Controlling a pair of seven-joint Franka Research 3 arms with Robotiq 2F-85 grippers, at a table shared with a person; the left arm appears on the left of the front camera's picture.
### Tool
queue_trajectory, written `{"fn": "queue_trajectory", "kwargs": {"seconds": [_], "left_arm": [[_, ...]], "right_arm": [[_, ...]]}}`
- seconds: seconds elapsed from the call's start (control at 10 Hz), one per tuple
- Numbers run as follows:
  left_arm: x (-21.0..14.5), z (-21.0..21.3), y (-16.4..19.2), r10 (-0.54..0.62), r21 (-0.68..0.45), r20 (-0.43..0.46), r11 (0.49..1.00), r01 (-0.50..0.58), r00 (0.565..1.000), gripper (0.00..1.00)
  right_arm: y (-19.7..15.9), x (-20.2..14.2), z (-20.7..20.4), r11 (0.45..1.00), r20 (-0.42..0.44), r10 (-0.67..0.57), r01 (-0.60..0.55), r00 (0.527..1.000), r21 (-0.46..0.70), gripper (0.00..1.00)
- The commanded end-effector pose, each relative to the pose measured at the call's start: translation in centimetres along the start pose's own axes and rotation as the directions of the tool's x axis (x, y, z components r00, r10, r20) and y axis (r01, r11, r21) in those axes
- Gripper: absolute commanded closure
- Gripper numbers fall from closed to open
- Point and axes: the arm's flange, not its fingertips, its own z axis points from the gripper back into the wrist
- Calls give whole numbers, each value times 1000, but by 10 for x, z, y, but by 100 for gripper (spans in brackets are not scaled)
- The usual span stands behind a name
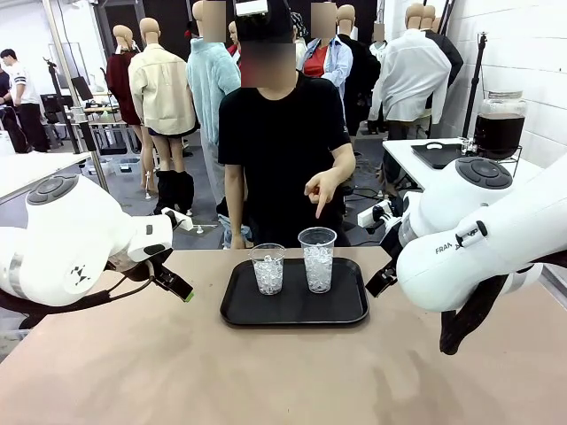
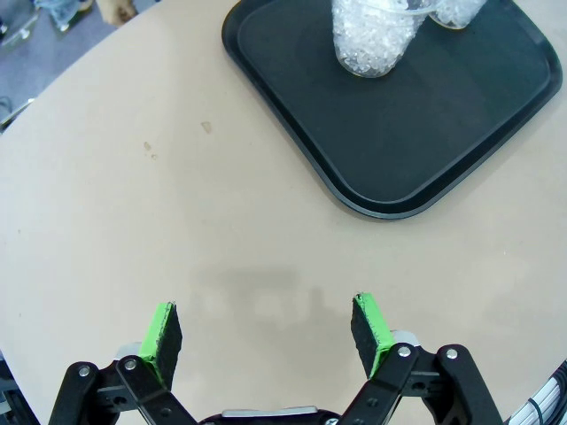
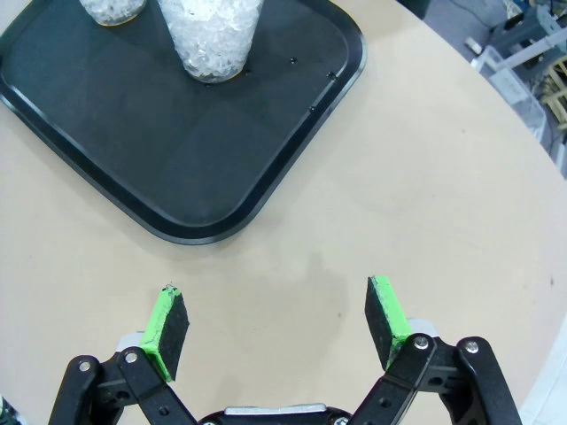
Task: Pour the drink into the iced cup.
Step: Pick up the iced cup indicated by the human and present it to them.
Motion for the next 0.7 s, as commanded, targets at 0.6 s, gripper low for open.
{"fn": "queue_trajectory", "kwargs": {"seconds": [0.6], "left_arm": [[0,0,1,1,1,0,1000,-1,1000,0]], "right_arm": [[-104,37,-2,822,56,544,-545,838,169,0]]}}
